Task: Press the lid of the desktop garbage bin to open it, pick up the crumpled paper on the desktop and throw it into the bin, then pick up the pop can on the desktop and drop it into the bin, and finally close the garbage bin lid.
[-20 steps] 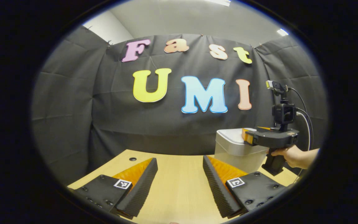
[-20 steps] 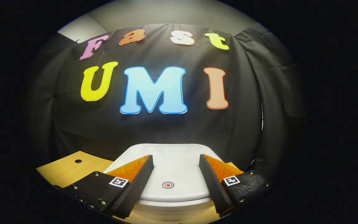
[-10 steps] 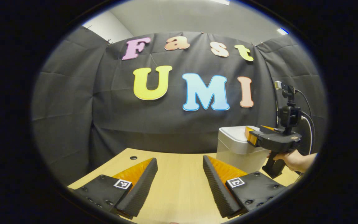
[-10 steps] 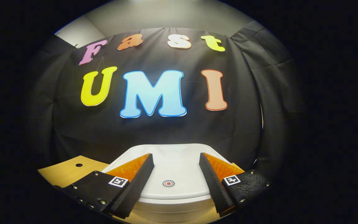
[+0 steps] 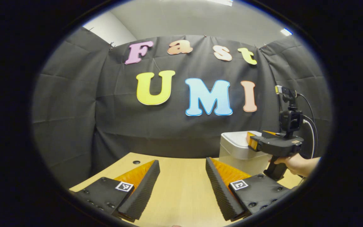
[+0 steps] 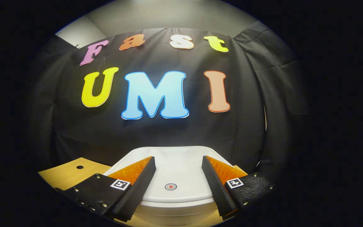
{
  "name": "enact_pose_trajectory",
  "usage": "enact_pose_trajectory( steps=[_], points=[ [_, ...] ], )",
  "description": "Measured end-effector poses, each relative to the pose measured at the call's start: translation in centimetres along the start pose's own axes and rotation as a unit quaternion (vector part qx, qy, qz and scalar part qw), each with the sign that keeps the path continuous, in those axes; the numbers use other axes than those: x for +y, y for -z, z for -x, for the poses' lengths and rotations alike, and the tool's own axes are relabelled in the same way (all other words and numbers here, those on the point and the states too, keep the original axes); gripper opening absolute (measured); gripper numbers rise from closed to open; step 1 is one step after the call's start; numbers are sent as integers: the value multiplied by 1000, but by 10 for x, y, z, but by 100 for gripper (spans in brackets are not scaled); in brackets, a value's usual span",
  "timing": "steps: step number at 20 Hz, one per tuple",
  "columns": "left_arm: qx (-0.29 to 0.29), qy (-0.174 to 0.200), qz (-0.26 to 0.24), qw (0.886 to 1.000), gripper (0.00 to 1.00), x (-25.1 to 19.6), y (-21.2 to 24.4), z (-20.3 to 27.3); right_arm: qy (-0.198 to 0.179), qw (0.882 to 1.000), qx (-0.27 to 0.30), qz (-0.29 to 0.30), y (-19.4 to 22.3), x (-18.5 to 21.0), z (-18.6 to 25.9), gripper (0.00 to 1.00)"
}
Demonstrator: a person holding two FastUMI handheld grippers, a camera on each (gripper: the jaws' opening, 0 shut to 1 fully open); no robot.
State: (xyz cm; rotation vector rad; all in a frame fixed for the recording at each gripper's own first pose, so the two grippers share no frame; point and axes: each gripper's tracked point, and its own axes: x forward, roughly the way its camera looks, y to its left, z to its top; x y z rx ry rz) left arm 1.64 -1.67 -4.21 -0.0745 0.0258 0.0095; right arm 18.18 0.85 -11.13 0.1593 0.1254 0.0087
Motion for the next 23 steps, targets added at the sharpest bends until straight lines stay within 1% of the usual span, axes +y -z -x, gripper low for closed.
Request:
enact_pose_trajectory(
  steps=[3,6,9,13,18,23],
  points=[
    [-6,-5,-4,1000,95,0,-5,7,-1,1000,16,-1,-1,0,0,95],
    [-7,-12,-6,1000,96,3,-7,14,-8,999,48,7,-1,1,1,94],
    [-10,-18,-6,1000,96,5,-10,18,-11,997,74,15,-4,-4,14,94],
    [-13,-24,-10,1000,96,3,-12,18,-18,997,67,43,-10,-13,46,94],
    [-21,-28,-15,999,95,-6,-17,17,-39,997,53,50,-14,-14,93,94],
    [-30,-31,-18,999,95,-24,-22,23,-71,995,43,51,-17,-9,137,94]
  ],
)
